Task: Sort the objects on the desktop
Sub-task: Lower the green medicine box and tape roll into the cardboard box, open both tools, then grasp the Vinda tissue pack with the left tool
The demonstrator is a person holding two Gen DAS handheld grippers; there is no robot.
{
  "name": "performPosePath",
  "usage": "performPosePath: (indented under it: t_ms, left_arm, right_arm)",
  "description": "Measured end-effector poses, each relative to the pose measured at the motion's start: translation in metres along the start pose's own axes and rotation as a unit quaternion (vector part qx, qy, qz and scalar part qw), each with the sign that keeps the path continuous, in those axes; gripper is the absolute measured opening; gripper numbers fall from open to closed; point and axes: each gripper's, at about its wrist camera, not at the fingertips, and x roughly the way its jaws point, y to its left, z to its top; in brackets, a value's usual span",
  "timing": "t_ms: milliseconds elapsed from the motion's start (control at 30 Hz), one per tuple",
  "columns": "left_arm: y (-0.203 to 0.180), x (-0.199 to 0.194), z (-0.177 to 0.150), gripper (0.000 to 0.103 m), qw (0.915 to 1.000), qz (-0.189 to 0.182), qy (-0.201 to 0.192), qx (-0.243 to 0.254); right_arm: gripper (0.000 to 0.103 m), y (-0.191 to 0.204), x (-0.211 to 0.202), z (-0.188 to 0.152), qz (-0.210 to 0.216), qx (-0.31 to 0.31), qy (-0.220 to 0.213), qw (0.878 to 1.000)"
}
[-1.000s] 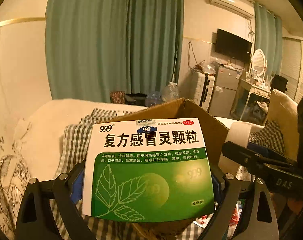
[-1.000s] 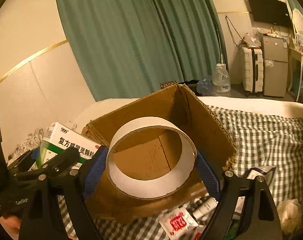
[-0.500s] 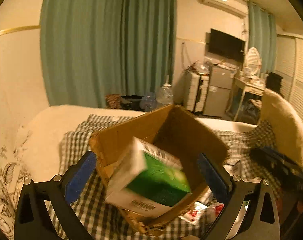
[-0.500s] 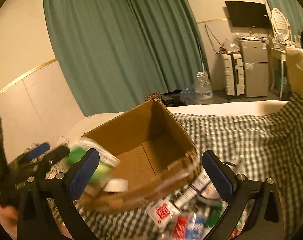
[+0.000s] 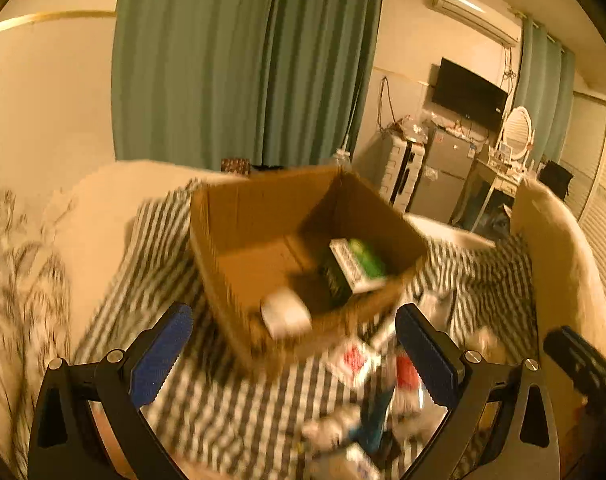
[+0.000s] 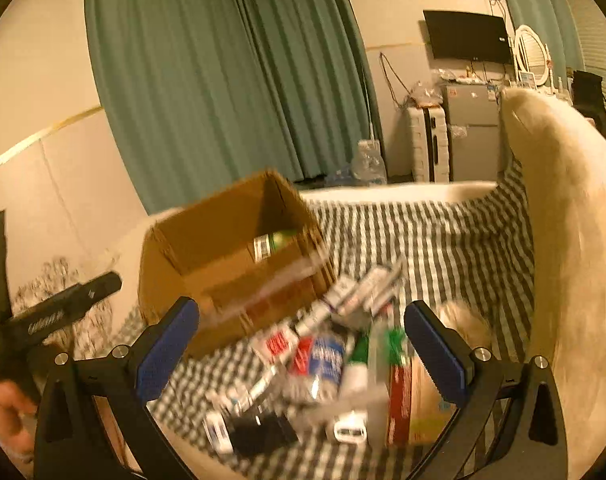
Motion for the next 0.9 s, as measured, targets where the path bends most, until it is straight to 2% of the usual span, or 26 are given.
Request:
performPosePath:
  t_ms: [133, 233, 367, 500, 567, 667, 733, 800, 833, 867, 900]
  left_arm:
    - [-0.007, 0.009, -0.05, 0.103, 0.999, 0.004, 0.043, -0.01]
    - [-0.01, 0.02, -0.087, 0.103, 0.9978, -0.018, 0.058, -0.026]
    - [-0.018, 0.037, -0.127, 0.103, 0.9936, -0.064, 0.091, 0.018]
    - [-0.028, 0.041, -0.14, 0.103, 0.9863, -0.118, 0.086, 0.076]
    - [-0.031, 0.043, -0.143, 0.103, 0.9828, -0.132, 0.095, 0.087]
    - [-0.035, 0.052, -0.148, 0.103, 0.9789, -0.14, 0.103, 0.107]
    - [-0.038, 0.062, -0.148, 0.103, 0.9783, -0.13, 0.104, 0.123]
    - [-0.036, 0.072, -0.147, 0.103, 0.9778, -0.134, 0.112, 0.116]
    - [-0.034, 0.074, -0.148, 0.102, 0.9776, -0.136, 0.118, 0.109]
    - [-0.033, 0.078, -0.148, 0.091, 0.9765, -0.14, 0.127, 0.103]
    - [-0.032, 0.08, -0.149, 0.07, 0.9745, -0.149, 0.137, 0.097]
  right_arm:
    - [0.103, -0.004, -0.001, -0.032, -0.016, 0.001, 0.018, 1.0]
    - [0.103, -0.006, 0.006, -0.051, -0.029, -0.01, 0.035, 0.999]
    - [0.103, -0.011, 0.014, -0.066, -0.026, -0.003, 0.053, 0.998]
    - [0.103, -0.014, 0.023, -0.074, -0.022, 0.003, 0.068, 0.997]
    - [0.103, -0.016, 0.028, -0.076, -0.02, 0.009, 0.075, 0.997]
    - [0.103, -0.017, 0.033, -0.081, -0.02, 0.011, 0.084, 0.996]
    - [0.103, -0.017, 0.034, -0.082, -0.02, 0.011, 0.089, 0.996]
    - [0.103, -0.018, 0.037, -0.083, -0.022, 0.012, 0.094, 0.995]
    - [0.103, -0.018, 0.038, -0.083, -0.024, 0.012, 0.096, 0.995]
    - [0.103, -0.017, 0.039, -0.084, -0.024, 0.012, 0.098, 0.995]
    - [0.103, -0.017, 0.041, -0.085, -0.024, 0.012, 0.101, 0.995]
